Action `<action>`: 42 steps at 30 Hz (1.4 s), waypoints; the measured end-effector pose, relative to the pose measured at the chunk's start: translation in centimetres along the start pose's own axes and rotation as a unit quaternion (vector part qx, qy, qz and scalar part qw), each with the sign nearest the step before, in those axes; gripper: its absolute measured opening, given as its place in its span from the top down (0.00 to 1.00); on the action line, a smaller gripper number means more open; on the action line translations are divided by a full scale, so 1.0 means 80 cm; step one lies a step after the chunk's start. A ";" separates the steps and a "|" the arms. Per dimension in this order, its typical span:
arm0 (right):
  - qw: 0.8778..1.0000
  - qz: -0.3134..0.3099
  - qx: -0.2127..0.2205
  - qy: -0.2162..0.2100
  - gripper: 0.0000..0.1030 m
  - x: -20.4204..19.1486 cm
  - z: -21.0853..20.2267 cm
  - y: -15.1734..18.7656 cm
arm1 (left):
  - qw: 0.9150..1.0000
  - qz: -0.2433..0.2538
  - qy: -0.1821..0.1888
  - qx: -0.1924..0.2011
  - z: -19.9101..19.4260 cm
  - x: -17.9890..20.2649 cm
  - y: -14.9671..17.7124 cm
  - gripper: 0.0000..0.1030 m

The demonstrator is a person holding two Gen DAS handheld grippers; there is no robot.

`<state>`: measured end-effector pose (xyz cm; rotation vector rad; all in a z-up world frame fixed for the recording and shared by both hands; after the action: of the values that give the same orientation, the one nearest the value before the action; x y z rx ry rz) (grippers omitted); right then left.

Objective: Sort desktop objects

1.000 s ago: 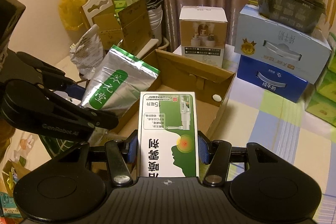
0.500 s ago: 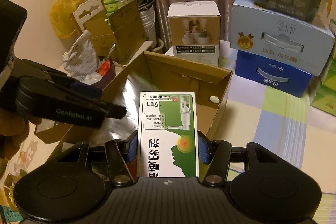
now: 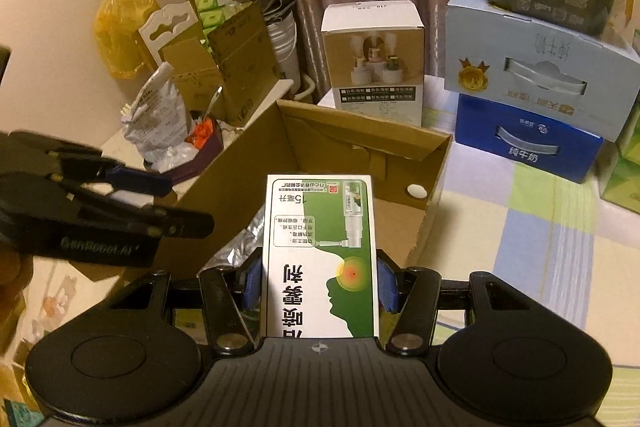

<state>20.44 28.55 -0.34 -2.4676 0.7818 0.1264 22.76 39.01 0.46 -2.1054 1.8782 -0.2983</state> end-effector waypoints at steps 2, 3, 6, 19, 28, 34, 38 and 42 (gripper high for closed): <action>1.000 0.025 0.013 -0.013 0.49 0.004 0.000 -0.007 | 1.000 0.000 -0.002 0.002 -0.004 -0.005 0.004 0.48; 0.999 0.036 0.018 -0.017 0.48 0.006 0.000 -0.011 | 1.000 -0.002 -0.002 0.002 -0.006 -0.008 0.006 0.47; 0.998 0.045 0.033 -0.025 0.38 0.009 -0.006 -0.017 | 1.000 -0.007 -0.003 0.005 -0.010 -0.015 0.013 0.46; 0.999 0.035 0.041 -0.005 0.18 0.005 -0.048 0.022 | 0.999 -0.042 0.014 0.032 -0.044 0.000 0.071 0.25; 0.999 -0.003 0.036 0.016 0.02 -0.028 -0.088 0.077 | 0.995 -0.066 0.009 0.068 -0.093 0.021 0.124 0.04; 0.999 0.000 0.030 0.020 0.02 -0.044 -0.110 0.114 | 0.992 -0.075 -0.015 0.097 -0.133 0.033 0.165 0.01; 1.000 0.004 0.025 0.015 0.02 -0.053 -0.125 0.138 | 0.989 -0.085 -0.036 0.115 -0.154 0.042 0.192 0.01; 0.999 0.008 0.026 0.029 0.02 -0.061 -0.143 0.161 | 0.987 -0.103 -0.045 0.117 -0.167 0.050 0.220 0.01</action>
<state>8.38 16.20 4.51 -2.4262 0.8188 0.0397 2.23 32.15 6.44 -2.1137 1.4974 -0.4385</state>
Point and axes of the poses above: each gripper's, at about its wrist camera, not at the fingertips, and z roughly the way its jaws point, x to its right, y to its underside, the point moved 7 cm from there along z, roughly the way its jaws point, and after that the axes turned 13 degrees about -x, right-handed, at the moved point
